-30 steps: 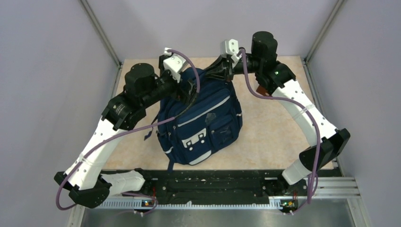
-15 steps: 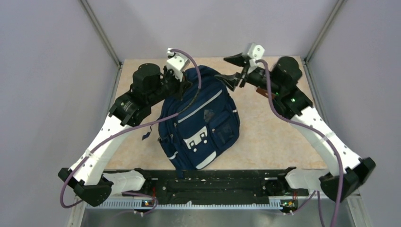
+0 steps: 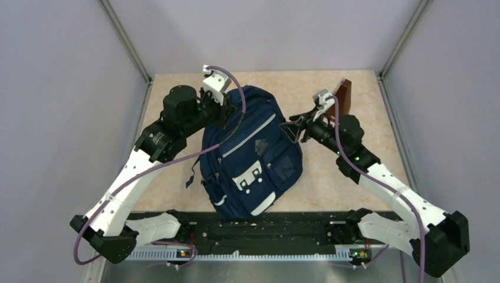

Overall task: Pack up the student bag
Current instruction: Zip the student bag at the center of the board.

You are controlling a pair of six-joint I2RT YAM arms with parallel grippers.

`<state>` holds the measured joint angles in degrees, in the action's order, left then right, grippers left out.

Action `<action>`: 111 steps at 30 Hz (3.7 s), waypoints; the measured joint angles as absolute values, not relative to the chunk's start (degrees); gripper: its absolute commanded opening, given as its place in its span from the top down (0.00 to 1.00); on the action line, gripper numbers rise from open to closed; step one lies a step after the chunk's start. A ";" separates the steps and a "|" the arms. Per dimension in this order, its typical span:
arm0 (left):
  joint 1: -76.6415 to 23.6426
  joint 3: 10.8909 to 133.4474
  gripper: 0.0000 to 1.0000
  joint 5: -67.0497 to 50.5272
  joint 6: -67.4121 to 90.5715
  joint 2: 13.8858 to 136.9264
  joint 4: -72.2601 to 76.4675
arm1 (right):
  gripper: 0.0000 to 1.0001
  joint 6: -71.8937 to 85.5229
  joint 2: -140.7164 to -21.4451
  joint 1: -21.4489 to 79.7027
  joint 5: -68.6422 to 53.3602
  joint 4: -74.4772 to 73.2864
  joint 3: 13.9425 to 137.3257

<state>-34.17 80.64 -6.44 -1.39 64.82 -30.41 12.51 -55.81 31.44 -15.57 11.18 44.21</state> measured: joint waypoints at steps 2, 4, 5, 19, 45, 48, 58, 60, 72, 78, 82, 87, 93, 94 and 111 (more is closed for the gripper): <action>-34.11 80.40 1.00 -6.44 -1.39 64.64 -30.30 | 0.49 15.20 -57.47 31.44 -15.44 11.94 44.12; -34.04 80.34 1.00 -6.44 -1.37 64.62 -30.22 | 0.50 17.04 -58.70 31.48 -15.49 13.32 44.12; -34.00 80.34 1.00 -6.44 -1.37 64.62 -30.20 | 0.50 17.78 -59.16 31.70 -15.44 14.00 44.12; -33.78 80.34 1.00 -6.66 -1.32 64.62 -30.20 | 0.59 20.10 -64.95 36.29 -11.51 15.00 45.84; -33.01 80.12 1.00 -7.05 0.16 64.64 -30.48 | 1.00 15.44 -71.92 40.88 -3.31 11.42 52.29; -33.01 80.03 1.00 -7.05 0.34 64.64 -30.44 | 1.00 13.26 -72.18 41.50 -3.57 11.09 52.62; -33.01 80.01 1.00 -6.79 1.41 64.64 -30.46 | 1.00 10.02 -71.85 44.77 -3.90 11.14 52.53; -32.99 80.01 1.00 -6.74 1.52 64.64 -30.46 | 1.00 10.04 -71.64 46.02 -4.14 11.11 52.53; -32.67 79.68 1.00 -6.52 1.89 64.64 -30.44 | 1.00 10.50 -71.40 51.27 -4.40 11.35 52.53; -32.64 79.66 1.00 -6.31 2.33 64.64 -30.39 | 1.00 10.52 -71.40 55.70 -4.05 12.53 52.53; -32.36 79.53 1.00 -6.42 2.92 64.64 -30.11 | 1.00 10.52 -71.40 59.00 -3.99 13.47 52.53; -31.66 79.35 1.00 -6.61 3.46 64.64 -30.00 | 1.00 10.46 -71.90 62.02 -3.66 14.81 52.53; -30.76 78.72 1.00 -6.63 4.43 64.62 -30.04 | 1.00 9.91 -74.30 65.87 -2.66 16.78 53.19; -30.70 78.61 1.00 -6.66 4.58 64.62 -30.04 | 1.00 9.56 -74.96 66.48 -2.50 16.86 53.74; -28.21 77.95 1.00 -8.01 5.85 64.60 -31.51 | 0.71 3.55 -80.40 71.70 3.62 12.60 60.42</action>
<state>-28.21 77.95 -8.01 5.85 64.60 -31.51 3.55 -80.40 71.70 3.62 12.60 60.42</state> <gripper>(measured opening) 0.169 0.066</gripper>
